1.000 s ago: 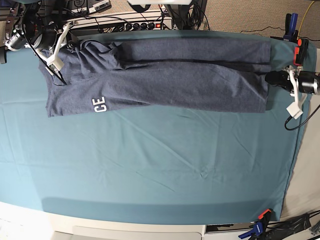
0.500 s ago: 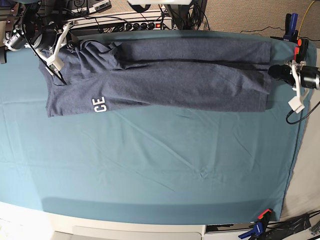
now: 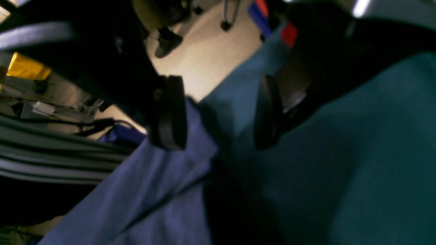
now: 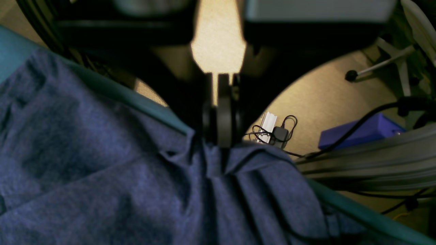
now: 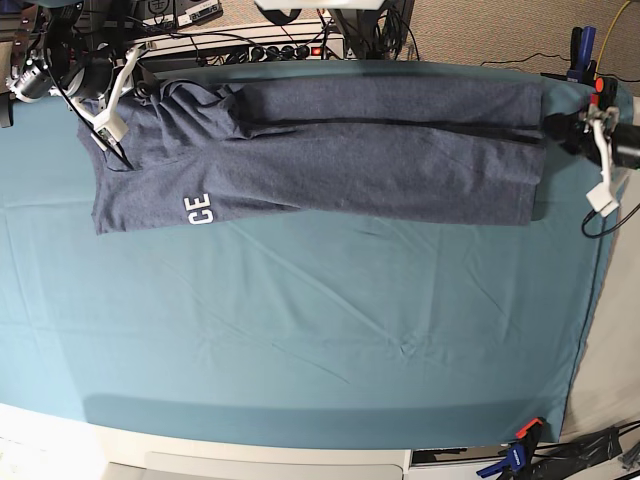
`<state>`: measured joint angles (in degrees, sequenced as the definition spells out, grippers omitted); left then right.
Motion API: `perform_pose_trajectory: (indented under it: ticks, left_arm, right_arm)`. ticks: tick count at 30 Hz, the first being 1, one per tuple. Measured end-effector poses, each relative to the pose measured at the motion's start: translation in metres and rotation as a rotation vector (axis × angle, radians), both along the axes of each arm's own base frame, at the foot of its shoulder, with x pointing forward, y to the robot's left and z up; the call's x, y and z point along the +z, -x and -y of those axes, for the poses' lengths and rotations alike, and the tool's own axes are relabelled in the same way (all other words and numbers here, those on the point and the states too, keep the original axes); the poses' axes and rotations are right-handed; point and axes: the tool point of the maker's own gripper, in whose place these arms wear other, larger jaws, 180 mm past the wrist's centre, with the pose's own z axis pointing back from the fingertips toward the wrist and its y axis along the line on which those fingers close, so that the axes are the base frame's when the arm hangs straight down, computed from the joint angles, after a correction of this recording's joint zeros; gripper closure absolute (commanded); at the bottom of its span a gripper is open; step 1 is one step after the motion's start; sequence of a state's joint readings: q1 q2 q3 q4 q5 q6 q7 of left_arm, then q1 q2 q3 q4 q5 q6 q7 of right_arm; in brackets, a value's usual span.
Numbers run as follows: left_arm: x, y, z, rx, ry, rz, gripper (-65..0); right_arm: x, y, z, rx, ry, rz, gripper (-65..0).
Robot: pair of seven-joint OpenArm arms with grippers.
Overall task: Fold the T-shirt properly
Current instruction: 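Open the left gripper and withdraw it from the hem end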
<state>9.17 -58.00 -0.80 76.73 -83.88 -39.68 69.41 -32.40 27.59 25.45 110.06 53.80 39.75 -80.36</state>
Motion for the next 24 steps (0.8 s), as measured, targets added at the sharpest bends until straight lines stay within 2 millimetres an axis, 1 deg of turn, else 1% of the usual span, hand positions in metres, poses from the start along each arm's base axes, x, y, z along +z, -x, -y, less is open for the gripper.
perform_pose_trajectory:
  ticks: [3,6,9,10,12,14,16,19,23,24]
  left_arm:
    - [0.002,-0.002,-0.003,0.004,-0.005,0.008,-33.5]
    - [0.010,-0.013,-0.008,0.034,-0.003,0.052,-33.5]
    - [0.022,-0.026,-0.018,0.071,-0.009,0.107,-33.5]
    - [0.028,-0.032,-0.022,0.089,-0.012,0.132,-33.5]
    - [0.046,-0.048,-0.035,0.139,-0.015,0.208,-33.5]
    - [0.071,-0.068,-0.051,0.207,-0.013,0.315,-33.5]
    - [0.095,-0.080,-0.068,0.254,-0.027,0.396,-33.5]
    - [0.120,-0.088,-0.087,0.289,-0.059,0.465,-33.5]
    - [0.140,-0.093,-0.101,0.304,-0.089,0.510,-33.5]
    - [0.143,-0.093,-0.103,0.306,-0.094,0.517,-33.5]
  right_arm:
    - [0.000,0.000,0.000,0.000,0.000,0.000,0.0]
    - [0.000,-0.001,0.000,0.000,0.001,0.003,0.0]
    - [0.000,-0.001,0.000,0.000,0.003,0.002,0.0]
    - [-0.001,0.000,0.003,0.000,0.019,-0.001,0.0]
    - [-0.003,0.001,0.008,0.000,0.048,-0.008,0.0]
    - [-0.003,0.001,0.008,0.000,0.050,-0.009,0.0]
    - [-0.003,0.001,0.009,0.000,0.055,-0.010,0.0]
    - [-0.003,0.001,0.010,0.000,0.062,-0.011,0.0]
    - [-0.001,-0.007,0.011,0.000,0.066,0.010,-0.6]
    - [0.000,-0.009,0.011,0.000,0.066,0.016,-5.2]
